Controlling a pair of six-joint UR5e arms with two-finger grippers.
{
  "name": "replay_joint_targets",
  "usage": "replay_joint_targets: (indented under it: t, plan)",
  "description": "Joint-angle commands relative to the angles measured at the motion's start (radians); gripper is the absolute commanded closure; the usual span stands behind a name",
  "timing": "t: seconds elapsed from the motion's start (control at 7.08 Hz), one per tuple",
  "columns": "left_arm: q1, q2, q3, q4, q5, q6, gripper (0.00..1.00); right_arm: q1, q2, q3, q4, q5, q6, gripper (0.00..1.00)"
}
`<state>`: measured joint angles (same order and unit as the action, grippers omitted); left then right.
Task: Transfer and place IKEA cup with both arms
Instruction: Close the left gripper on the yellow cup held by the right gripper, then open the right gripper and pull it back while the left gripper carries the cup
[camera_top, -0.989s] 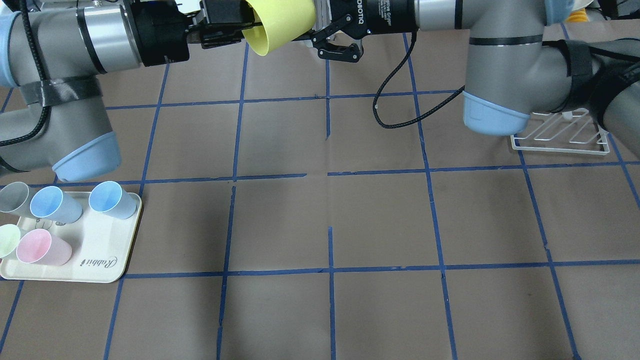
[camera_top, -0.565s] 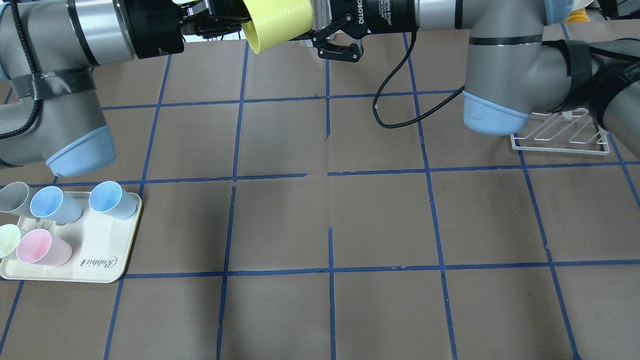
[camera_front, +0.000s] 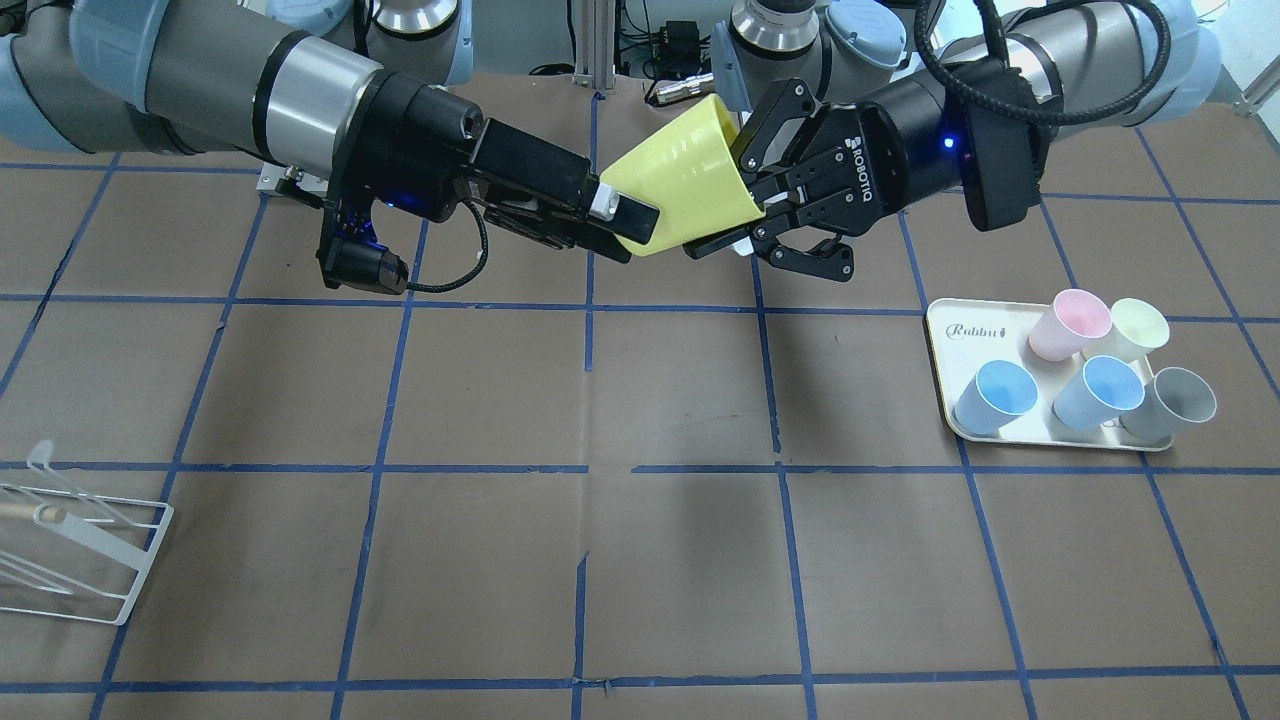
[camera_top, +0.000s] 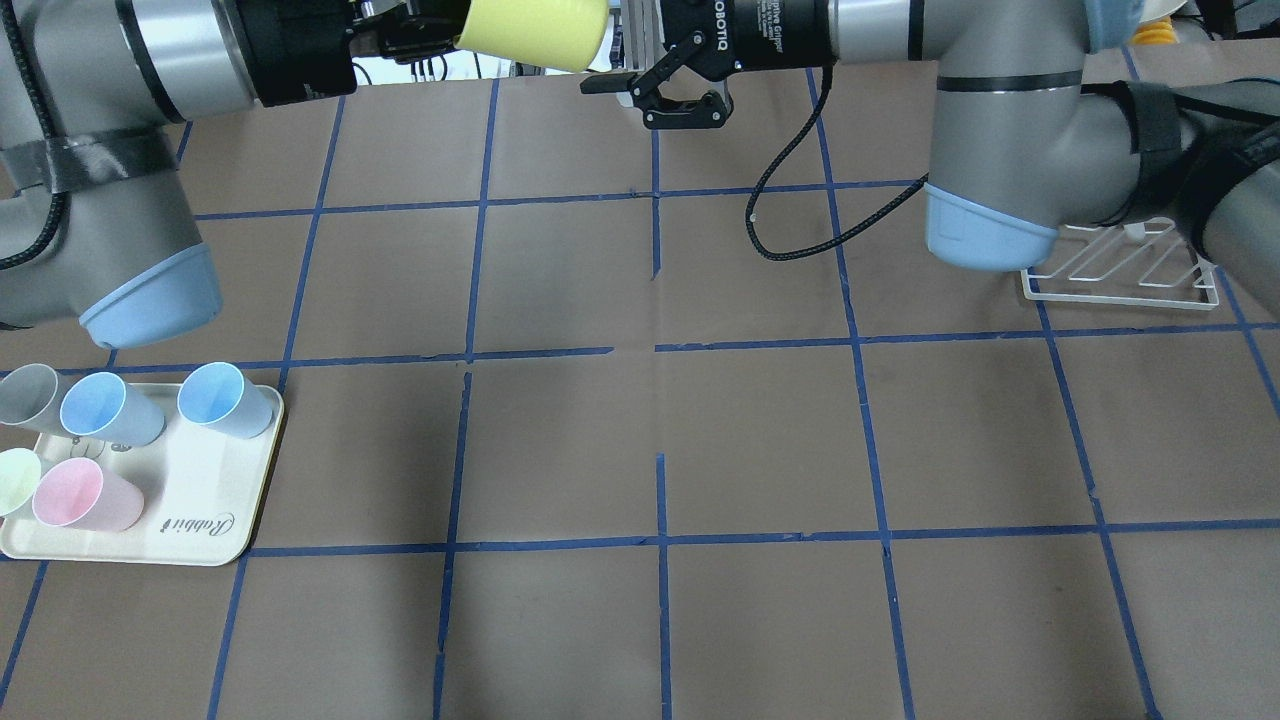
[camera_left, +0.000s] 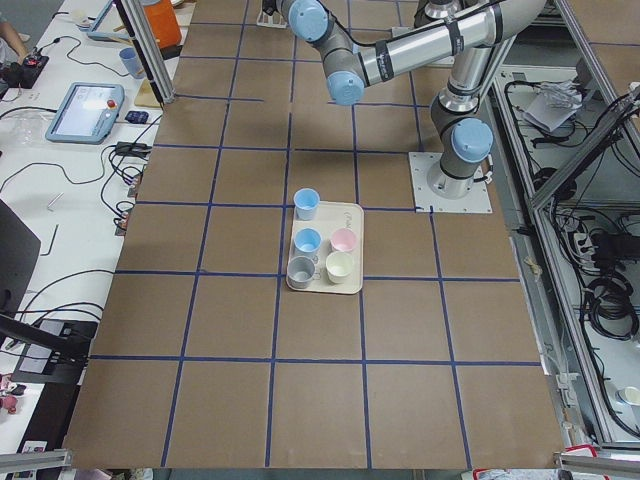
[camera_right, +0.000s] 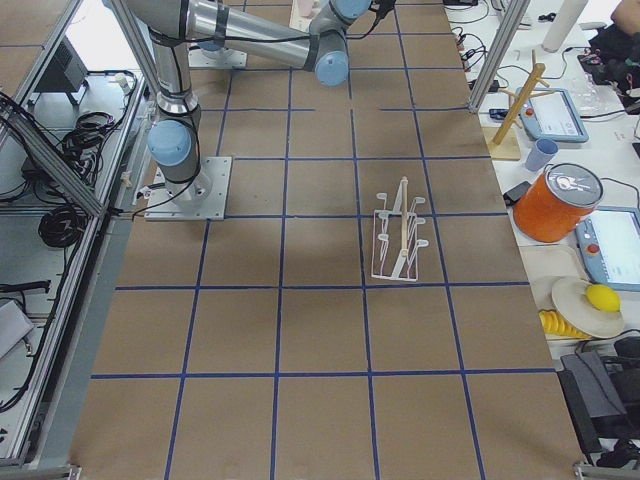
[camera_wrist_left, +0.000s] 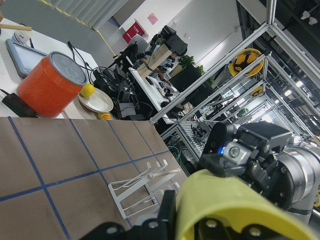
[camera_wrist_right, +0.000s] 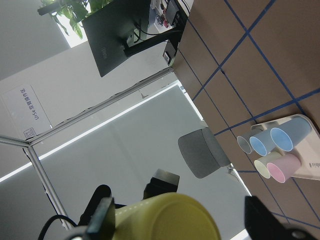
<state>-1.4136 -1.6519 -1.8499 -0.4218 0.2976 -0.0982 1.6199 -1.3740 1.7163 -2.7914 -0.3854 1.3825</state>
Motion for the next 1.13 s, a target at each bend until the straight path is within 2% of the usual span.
replay_joint_targets:
  t: [0.0, 0.28, 0.42, 0.71, 0.85, 0.99]
  plan:
    - [0.001, 0.001, 0.003, 0.0, 0.0, 0.0, 1.0, -0.015, -0.003, -0.003, 0.006, 0.038, 0.015, 0.0]
    - [0.019, 0.004, 0.005, -0.002, 0.001, 0.0, 1.0, -0.047, -0.002, -0.015, 0.004, 0.042, 0.047, 0.0]
    - [0.085, 0.017, 0.005, -0.005, -0.003, -0.014, 1.0, -0.105, 0.006, -0.065, 0.009, 0.045, 0.046, 0.0]
    - [0.119, 0.036, 0.006, -0.026, 0.017, -0.029, 1.0, -0.216, 0.022, -0.167, 0.09, 0.114, 0.015, 0.0]
    - [0.131, 0.034, -0.003, -0.038, 0.169, -0.017, 1.0, -0.215, 0.021, -0.162, 0.09, 0.099, -0.028, 0.01]
    - [0.145, 0.034, -0.003, -0.073, 0.232, -0.017, 1.0, -0.216, 0.02, -0.162, 0.107, 0.02, -0.081, 0.01]
